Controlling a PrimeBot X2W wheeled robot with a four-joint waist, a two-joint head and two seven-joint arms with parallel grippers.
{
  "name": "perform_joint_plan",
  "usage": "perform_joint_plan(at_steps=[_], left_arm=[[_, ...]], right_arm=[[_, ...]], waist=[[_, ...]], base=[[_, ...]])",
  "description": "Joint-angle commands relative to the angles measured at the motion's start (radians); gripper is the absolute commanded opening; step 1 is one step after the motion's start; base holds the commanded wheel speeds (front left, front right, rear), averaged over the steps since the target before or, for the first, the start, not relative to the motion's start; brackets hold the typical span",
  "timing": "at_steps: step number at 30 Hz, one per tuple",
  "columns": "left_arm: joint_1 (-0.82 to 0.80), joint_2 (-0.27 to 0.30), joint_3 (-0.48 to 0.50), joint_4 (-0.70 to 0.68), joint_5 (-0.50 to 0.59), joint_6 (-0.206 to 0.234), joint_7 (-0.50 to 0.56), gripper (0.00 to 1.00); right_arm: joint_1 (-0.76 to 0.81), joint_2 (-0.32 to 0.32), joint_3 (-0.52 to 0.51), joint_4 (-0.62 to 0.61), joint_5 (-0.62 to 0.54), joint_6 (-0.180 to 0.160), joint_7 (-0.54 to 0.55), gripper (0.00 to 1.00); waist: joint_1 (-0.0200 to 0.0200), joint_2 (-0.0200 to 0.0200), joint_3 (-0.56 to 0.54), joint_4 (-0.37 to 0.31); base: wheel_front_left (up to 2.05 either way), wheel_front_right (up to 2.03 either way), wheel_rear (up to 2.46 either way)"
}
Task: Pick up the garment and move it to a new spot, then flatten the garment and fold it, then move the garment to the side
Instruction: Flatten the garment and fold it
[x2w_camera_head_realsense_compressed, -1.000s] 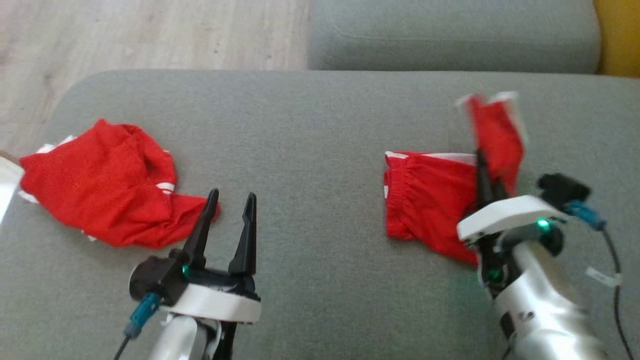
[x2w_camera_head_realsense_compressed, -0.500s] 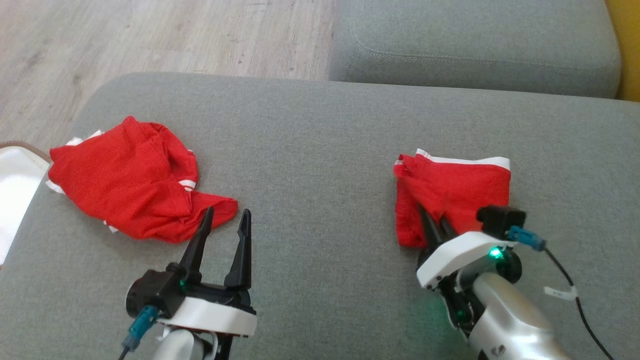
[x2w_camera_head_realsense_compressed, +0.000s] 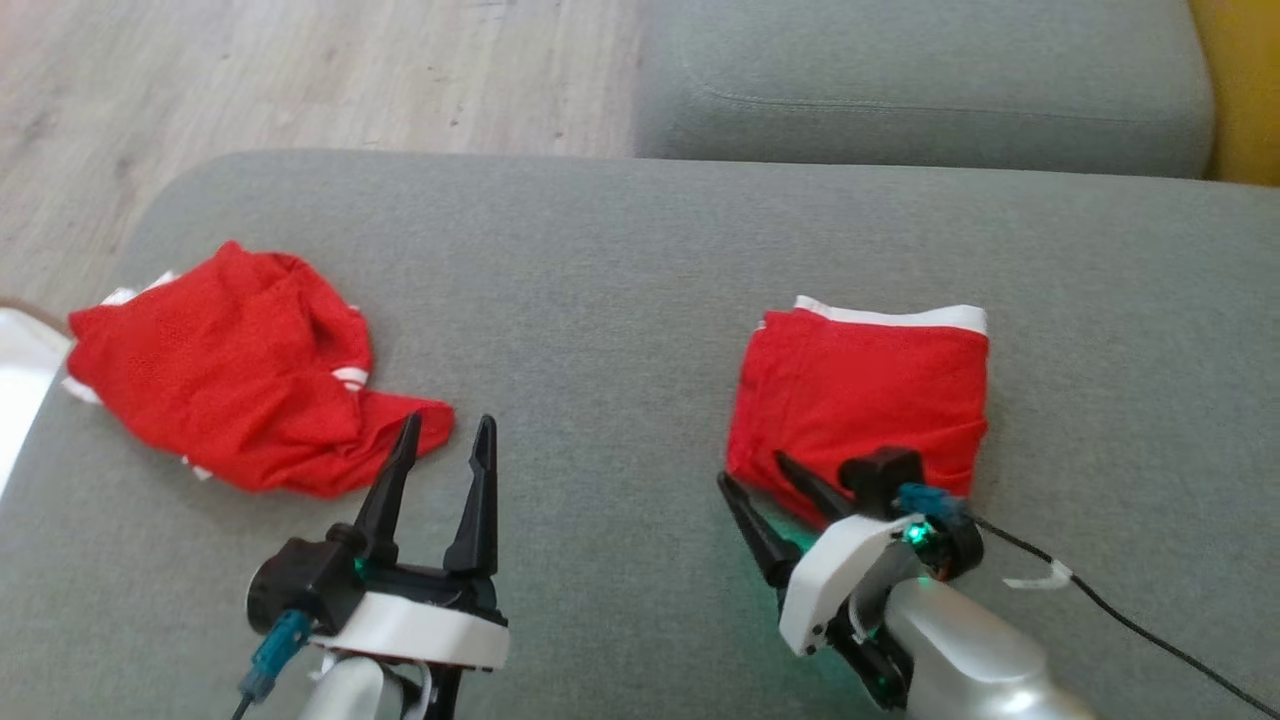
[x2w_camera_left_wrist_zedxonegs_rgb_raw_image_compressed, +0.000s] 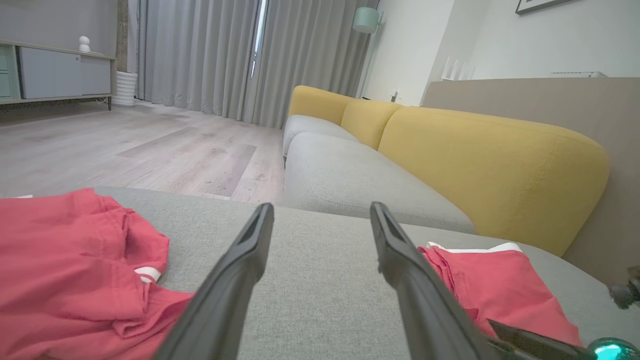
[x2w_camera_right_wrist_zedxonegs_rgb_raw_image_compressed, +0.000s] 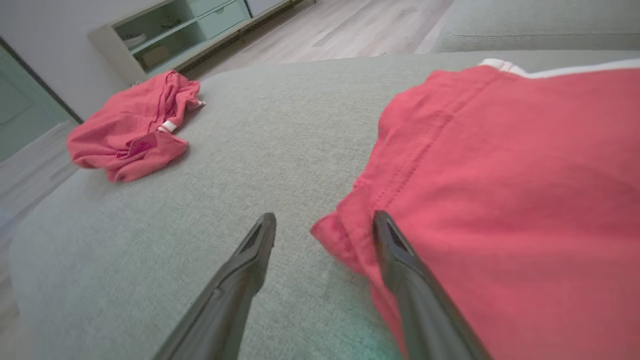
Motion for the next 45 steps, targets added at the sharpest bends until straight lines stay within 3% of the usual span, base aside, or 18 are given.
perform_joint_plan(at_steps=[1,7,14,18,25,29,35,42,43,44,45], left_arm=[[-0.035,0.002,0.041,-0.036,-0.001,0.004,-0.006,1.00],[-0.040,0.002,0.050,-0.048,-0.006,0.006,-0.006,1.00],[-0.052,0.002,0.068,-0.083,-0.007,0.008,-0.006,1.00],[-0.056,0.002,0.073,-0.099,-0.006,0.008,-0.006,1.00],[-0.068,0.002,0.064,-0.105,-0.002,0.004,-0.006,1.00],[-0.070,0.002,0.060,-0.104,0.002,0.000,-0.006,1.00],[-0.064,0.002,0.054,-0.102,0.005,-0.003,-0.006,1.00],[-0.085,0.002,0.033,-0.103,0.004,-0.006,-0.006,1.00],[-0.090,0.002,0.030,-0.102,0.004,-0.006,-0.006,1.00],[-0.096,0.002,0.027,-0.102,0.003,-0.006,-0.006,1.00],[-0.101,0.002,0.024,-0.102,0.001,-0.006,-0.006,1.00]], right_arm=[[-0.039,-0.001,0.019,-0.017,-0.008,0.003,-0.006,1.00],[-0.056,-0.032,-0.060,-0.078,0.015,0.003,-0.023,1.00],[0.021,-0.098,-0.389,-0.304,-0.109,0.003,-0.025,1.00],[0.116,-0.068,-0.586,-0.428,-0.249,0.003,-0.025,1.00],[0.229,-0.003,-0.778,-0.552,-0.434,0.003,-0.025,1.00],[0.278,0.011,-0.824,-0.605,-0.468,0.003,-0.026,1.00],[0.312,0.013,-0.804,-0.634,-0.422,0.003,-0.026,1.00],[0.278,0.013,-0.789,-0.645,-0.417,0.003,-0.026,1.00],[0.266,0.013,-0.782,-0.641,-0.422,0.003,-0.026,0.38],[0.252,0.013,-0.773,-0.634,-0.429,0.003,-0.026,0.00],[0.236,0.013,-0.763,-0.622,-0.437,0.003,-0.026,0.00]], waist=[[0.0000,0.0000,-0.002,-0.016],[0.0000,0.0000,-0.009,-0.069],[0.0000,0.0000,-0.008,-0.139],[0.0000,0.0000,-0.004,-0.178],[0.0000,0.0000,0.011,-0.219],[0.0000,0.0000,0.019,-0.236],[0.0000,0.0000,0.028,-0.242],[0.0000,0.0000,0.075,-0.192],[0.0000,0.0000,0.086,-0.179],[0.0000,0.0000,0.097,-0.167],[0.0000,0.0000,0.111,-0.152]], base=[[0.00,0.00,0.00],[0.00,0.00,0.00],[0.00,0.00,0.00],[0.00,0.00,0.00],[0.00,0.00,0.00],[0.00,0.00,0.00],[0.00,0.00,0.00],[0.00,0.00,0.00],[0.00,0.00,0.00],[0.00,0.00,0.00],[0.00,0.00,0.00]])
